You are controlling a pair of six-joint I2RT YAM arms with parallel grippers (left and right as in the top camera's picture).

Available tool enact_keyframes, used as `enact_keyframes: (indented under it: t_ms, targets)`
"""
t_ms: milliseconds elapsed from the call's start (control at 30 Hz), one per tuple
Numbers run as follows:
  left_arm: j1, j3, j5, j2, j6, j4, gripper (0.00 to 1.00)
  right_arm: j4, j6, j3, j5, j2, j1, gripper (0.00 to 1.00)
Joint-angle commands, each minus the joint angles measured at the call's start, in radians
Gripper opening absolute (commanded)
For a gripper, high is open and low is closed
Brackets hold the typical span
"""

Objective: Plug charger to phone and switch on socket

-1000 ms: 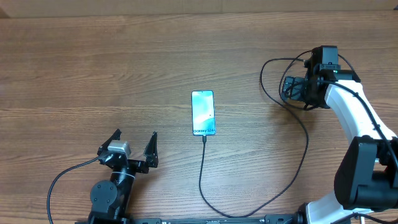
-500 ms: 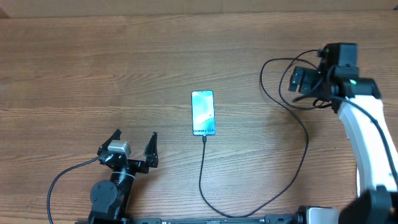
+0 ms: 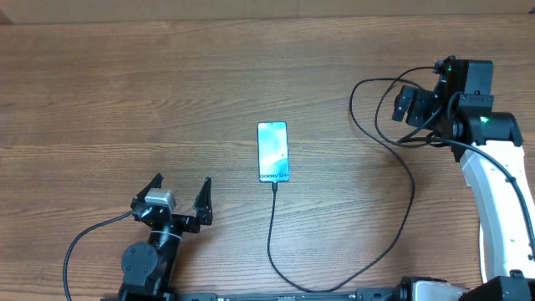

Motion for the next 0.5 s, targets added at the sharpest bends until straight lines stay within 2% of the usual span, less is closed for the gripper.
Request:
enact_keyframes:
  t_ms: [0,233,467]
  targets:
    - [0.005,-0.003,-0.01,-0.011,0.019,-0.002,1.0,-0.031,-0.005,-0.002,0.003,-0.003,-0.001,1.0]
    - [0.005,-0.003,-0.01,-0.011,0.019,-0.002,1.0,-0.062,-0.005,-0.058,0.003,-0.002,-0.001,1.0]
    - [0.005,-0.003,-0.01,-0.011,0.019,-0.003,1.0,0.034,-0.005,-0.206,-0.015,-0.003,-0.001,1.0]
